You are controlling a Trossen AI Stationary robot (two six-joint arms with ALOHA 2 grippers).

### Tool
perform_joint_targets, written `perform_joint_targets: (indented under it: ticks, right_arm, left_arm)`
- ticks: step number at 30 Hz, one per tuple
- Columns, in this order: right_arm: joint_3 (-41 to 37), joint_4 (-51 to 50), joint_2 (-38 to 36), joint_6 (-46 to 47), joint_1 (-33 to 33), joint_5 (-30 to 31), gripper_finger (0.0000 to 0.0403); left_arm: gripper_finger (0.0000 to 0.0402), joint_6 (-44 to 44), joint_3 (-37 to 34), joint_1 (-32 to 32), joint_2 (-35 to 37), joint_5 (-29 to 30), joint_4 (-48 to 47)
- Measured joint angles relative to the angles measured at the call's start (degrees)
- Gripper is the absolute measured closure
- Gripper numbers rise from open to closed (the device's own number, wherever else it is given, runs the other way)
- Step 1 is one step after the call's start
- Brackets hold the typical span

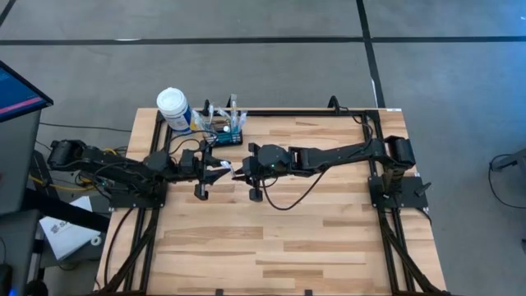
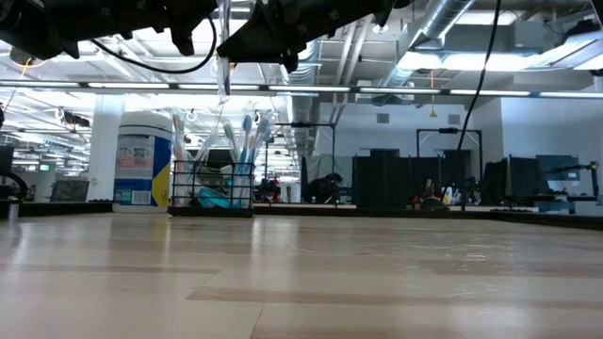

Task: Pick & Place toothbrushing station
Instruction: Put the purple toothbrush into the black wire organizer

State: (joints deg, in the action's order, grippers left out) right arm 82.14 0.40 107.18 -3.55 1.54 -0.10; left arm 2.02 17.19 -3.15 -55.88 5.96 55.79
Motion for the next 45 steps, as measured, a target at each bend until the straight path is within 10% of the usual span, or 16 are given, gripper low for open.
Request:
perform_joint_targets:
  ticks: [45]
  right_arm:
    - [0.9, -0.46, 3.21, 0.13, -0.15, -0.13, 0.0371]
  left_arm:
    - [0.032, -0.02, -0.04, 0.01, -2.75, -0.42, -0.5]
